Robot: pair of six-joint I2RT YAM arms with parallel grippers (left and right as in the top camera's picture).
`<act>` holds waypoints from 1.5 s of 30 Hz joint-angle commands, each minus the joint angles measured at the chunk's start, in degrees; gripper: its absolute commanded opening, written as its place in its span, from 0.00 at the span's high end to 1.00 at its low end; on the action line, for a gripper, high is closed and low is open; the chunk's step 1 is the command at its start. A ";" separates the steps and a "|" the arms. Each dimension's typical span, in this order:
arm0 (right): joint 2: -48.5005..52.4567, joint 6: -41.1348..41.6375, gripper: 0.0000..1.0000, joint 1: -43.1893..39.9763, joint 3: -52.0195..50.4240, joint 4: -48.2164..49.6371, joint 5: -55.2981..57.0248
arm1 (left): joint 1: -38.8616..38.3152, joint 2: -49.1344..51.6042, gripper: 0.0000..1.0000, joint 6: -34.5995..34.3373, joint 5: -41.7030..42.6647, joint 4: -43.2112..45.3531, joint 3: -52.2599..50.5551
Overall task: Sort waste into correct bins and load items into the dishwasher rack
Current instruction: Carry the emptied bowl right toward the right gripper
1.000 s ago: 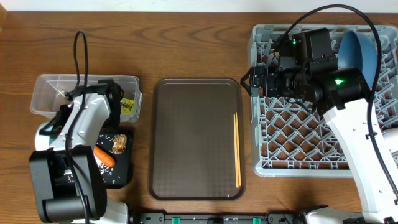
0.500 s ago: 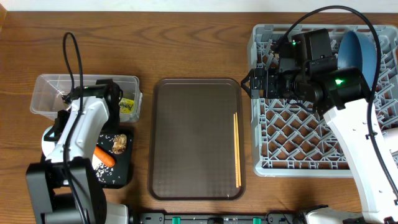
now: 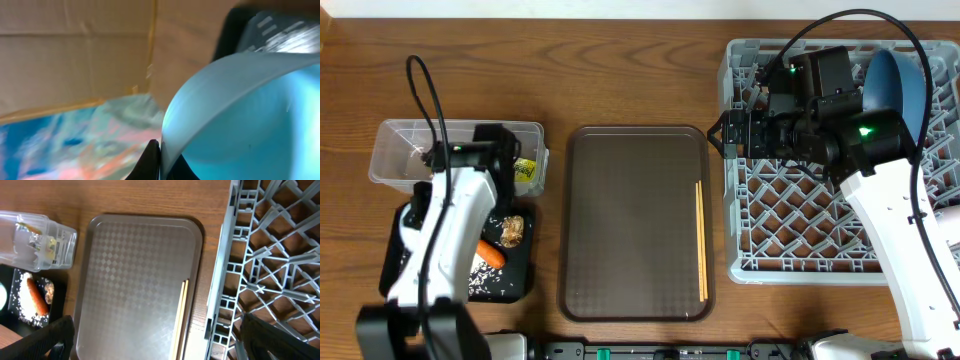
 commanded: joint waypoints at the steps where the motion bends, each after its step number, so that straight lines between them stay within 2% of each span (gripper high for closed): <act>1: -0.68 -0.66 0.01 0.63 0.20 0.46 -2.93 | -4.85 -5.99 0.94 -1.75 9.90 0.11 5.62; 7: -3.48 -0.63 0.02 0.15 0.26 1.70 -7.17 | -11.65 -14.73 0.94 -1.75 27.82 4.68 8.76; 14: -7.52 -0.66 0.06 0.63 0.26 6.10 -17.03 | -15.56 -23.69 0.94 -1.79 58.01 18.12 8.76; 16: -7.78 -0.63 0.09 1.90 0.26 8.13 -20.63 | -16.57 -24.87 0.94 -2.14 63.01 21.53 8.76; 22: -7.65 -0.68 0.12 6.93 0.26 9.81 -21.44 | -19.65 -25.46 0.94 -4.37 65.37 24.28 8.76; 27: -7.63 -0.66 0.14 11.52 0.24 10.21 -14.64 | -22.58 -25.49 0.94 -4.66 65.51 25.42 8.76; 31: -7.63 -0.96 0.14 14.88 0.24 11.17 -13.94 | -24.22 -25.46 0.94 -5.84 65.51 26.91 8.76; 33: -7.63 -1.09 0.23 16.59 0.24 11.06 -10.95 | -25.05 -25.46 0.94 -5.84 65.48 27.54 8.76; 40: -6.23 0.02 0.44 19.28 0.24 9.38 -1.22 | -25.70 -25.49 0.94 -7.04 65.51 29.70 8.76; 42: -5.35 0.81 0.59 19.34 0.24 9.62 -0.61 | -25.70 -25.46 0.94 -7.78 65.53 29.79 8.76; 44: -4.57 2.01 0.64 19.34 0.24 9.99 1.01 | -25.70 -25.46 0.94 -7.78 65.53 29.79 8.76; 45: -4.28 2.14 0.71 19.34 0.24 10.32 1.75 | -25.70 -25.49 0.94 -7.78 65.51 29.79 8.76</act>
